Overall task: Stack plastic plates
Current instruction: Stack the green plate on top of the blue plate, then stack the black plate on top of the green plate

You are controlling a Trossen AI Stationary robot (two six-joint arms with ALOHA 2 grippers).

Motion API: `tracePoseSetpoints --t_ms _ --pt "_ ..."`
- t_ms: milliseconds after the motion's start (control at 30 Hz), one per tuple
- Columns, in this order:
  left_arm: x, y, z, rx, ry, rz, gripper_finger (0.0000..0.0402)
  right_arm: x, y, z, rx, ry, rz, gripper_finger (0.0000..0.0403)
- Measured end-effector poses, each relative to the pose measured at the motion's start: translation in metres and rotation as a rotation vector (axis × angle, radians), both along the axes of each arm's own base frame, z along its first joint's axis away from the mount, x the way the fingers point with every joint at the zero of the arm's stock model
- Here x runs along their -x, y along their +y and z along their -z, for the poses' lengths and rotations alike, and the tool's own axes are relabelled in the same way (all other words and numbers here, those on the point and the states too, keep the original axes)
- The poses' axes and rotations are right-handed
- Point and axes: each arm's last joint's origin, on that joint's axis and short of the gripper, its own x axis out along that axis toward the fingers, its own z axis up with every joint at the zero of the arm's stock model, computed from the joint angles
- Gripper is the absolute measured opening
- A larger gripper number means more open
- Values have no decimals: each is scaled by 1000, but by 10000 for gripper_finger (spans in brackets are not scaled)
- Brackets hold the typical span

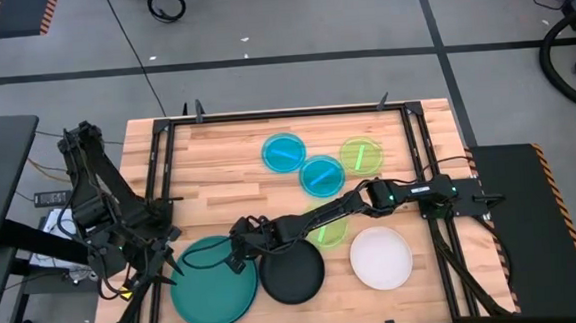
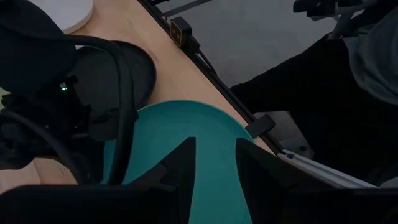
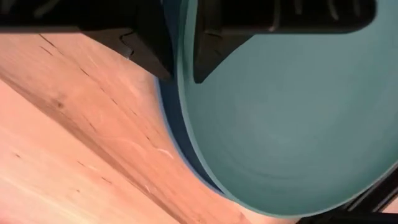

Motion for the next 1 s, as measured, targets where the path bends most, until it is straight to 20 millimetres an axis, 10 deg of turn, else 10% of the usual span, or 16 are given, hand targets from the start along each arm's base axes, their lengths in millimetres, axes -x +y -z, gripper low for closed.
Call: tracePoseSetpoints --t_ms 1000 --pt "1 2 3 -10 39 -29 121 33 -25 -75 133 196 -369 128"
